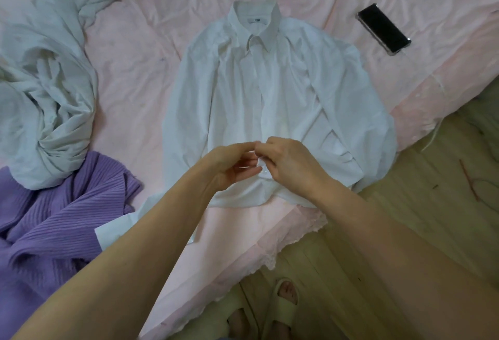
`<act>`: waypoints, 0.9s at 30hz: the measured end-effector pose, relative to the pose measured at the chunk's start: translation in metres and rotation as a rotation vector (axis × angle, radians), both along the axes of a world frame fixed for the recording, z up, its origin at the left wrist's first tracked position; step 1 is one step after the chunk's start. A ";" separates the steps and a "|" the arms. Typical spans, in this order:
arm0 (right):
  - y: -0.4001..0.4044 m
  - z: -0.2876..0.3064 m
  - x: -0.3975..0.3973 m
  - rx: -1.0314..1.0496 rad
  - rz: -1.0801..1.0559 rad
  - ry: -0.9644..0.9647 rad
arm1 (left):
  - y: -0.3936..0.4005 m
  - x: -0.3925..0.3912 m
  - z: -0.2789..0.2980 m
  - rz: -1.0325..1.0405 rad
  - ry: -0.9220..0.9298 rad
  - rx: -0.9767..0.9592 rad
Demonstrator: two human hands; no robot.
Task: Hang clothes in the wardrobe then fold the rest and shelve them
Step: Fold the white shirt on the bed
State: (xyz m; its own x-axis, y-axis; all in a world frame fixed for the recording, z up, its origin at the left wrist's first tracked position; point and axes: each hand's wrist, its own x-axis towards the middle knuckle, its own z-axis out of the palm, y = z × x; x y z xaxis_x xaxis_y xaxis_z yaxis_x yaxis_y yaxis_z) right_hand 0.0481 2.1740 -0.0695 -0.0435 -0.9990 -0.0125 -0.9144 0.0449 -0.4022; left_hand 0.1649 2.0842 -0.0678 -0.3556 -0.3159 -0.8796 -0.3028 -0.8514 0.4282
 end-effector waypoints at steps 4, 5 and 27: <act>0.009 -0.003 -0.004 -0.081 0.010 0.023 | 0.001 -0.004 -0.001 0.018 -0.011 0.055; 0.010 -0.004 -0.004 -0.110 -0.003 0.023 | 0.001 -0.005 -0.002 0.037 -0.003 0.069; 0.028 -0.014 0.011 -0.436 -0.457 -0.190 | 0.018 -0.006 -0.011 0.094 0.353 -0.091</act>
